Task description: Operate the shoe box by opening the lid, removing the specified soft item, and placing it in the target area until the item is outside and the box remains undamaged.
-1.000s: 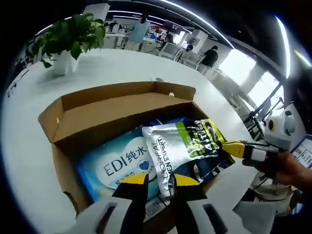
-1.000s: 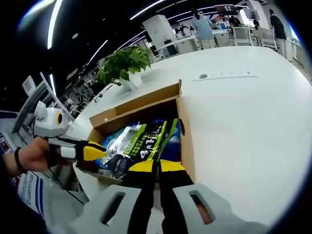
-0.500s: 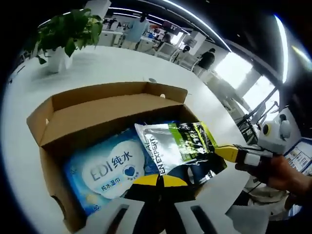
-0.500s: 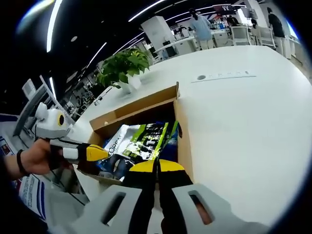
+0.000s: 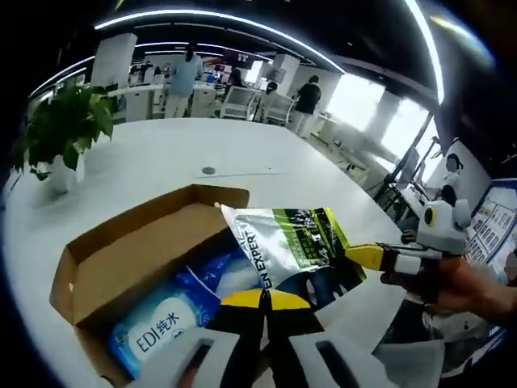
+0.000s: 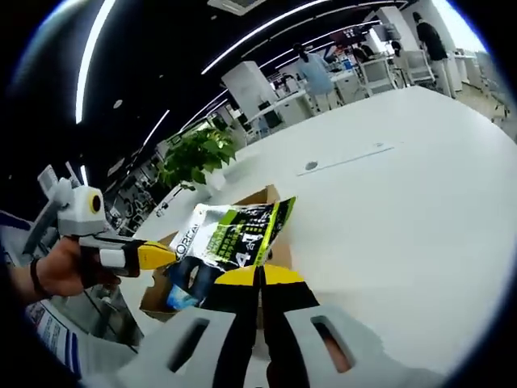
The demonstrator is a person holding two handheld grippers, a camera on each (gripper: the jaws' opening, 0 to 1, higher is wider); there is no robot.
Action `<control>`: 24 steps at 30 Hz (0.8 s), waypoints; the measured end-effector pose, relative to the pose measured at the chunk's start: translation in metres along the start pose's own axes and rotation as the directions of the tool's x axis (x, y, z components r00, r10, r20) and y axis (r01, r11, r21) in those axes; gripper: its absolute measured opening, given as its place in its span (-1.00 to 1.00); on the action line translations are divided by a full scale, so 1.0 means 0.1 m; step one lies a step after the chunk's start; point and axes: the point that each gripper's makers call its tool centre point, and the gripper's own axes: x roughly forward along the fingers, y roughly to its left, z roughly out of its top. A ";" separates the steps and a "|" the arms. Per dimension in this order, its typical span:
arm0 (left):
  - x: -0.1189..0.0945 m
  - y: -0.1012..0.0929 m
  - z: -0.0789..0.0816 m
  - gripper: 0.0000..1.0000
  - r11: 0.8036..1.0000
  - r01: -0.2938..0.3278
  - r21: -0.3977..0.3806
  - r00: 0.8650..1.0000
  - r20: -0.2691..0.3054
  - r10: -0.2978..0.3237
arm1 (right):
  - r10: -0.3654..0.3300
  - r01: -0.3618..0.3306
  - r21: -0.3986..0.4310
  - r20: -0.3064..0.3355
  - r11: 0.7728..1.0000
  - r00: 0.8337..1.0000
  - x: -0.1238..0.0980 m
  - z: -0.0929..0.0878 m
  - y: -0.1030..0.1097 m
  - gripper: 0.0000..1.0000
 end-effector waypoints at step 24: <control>0.98 -1.00 0.15 -1.00 0.967 0.154 0.201 0.983 -0.132 -0.129 | -0.183 0.170 0.141 0.084 0.975 0.980 -0.76 0.07 -1.15 -1.00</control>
